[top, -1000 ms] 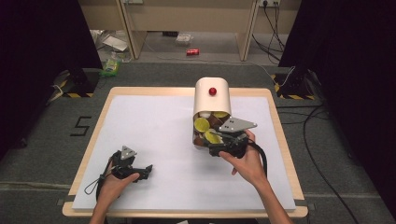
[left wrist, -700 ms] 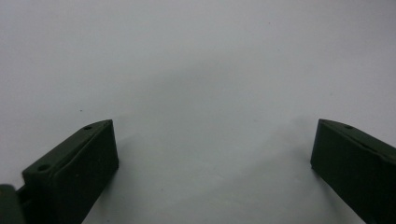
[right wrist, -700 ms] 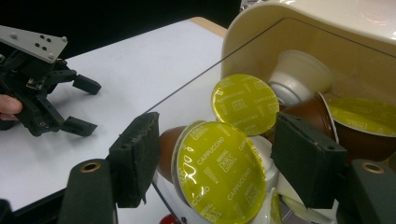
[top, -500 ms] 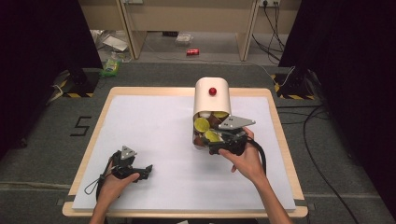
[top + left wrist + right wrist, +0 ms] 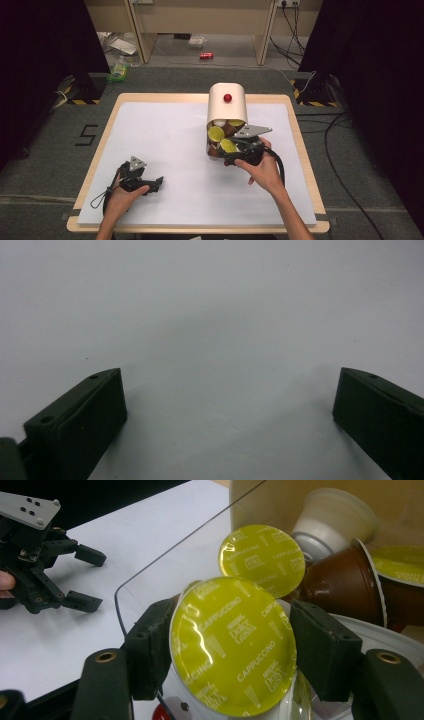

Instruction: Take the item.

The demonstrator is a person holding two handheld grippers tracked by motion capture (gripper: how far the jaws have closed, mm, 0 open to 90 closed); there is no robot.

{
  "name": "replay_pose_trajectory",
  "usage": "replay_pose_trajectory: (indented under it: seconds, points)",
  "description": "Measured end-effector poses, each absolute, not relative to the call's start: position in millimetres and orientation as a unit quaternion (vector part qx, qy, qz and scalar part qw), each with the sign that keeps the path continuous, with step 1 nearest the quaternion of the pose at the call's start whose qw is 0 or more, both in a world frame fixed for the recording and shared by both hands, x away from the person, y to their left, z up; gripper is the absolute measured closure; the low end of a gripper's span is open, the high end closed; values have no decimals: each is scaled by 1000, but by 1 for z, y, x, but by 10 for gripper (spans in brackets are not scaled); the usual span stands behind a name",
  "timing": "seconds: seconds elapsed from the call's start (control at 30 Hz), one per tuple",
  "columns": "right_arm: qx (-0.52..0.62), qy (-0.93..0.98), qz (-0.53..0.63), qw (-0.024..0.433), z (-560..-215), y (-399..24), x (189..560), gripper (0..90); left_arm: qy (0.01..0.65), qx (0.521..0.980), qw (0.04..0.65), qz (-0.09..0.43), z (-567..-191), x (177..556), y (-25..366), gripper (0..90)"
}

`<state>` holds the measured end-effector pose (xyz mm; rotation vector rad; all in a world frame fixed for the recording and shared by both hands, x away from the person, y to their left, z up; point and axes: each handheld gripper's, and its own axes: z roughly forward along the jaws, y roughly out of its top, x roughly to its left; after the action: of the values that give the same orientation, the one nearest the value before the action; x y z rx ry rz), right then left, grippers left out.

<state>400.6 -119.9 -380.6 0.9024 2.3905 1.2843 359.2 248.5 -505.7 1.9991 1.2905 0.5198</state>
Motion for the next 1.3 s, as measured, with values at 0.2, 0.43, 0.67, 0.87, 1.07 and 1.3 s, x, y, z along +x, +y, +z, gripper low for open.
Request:
replay_pose_trajectory:
  seconds: [0.2,0.43,0.67,0.87,1.07,1.3]
  points:
    - [309,828,446,139,-380,-121,401,397,497,770,346,200,-506,359,248,2]
    - [298,826,452,154,-375,-119,397,400,497,770,346,200,-506,359,249,2]
    - [292,821,463,166,-364,-122,391,400,497,770,346,200,-506,359,249,2]
    - [295,818,464,171,-362,-126,391,401,497,770,346,200,-506,359,249,2]
    - [295,813,472,174,-355,-130,388,400,497,770,346,200,-506,359,249,2]
    - [296,807,479,177,-349,-136,386,400,497,771,346,200,-506,359,249,2]
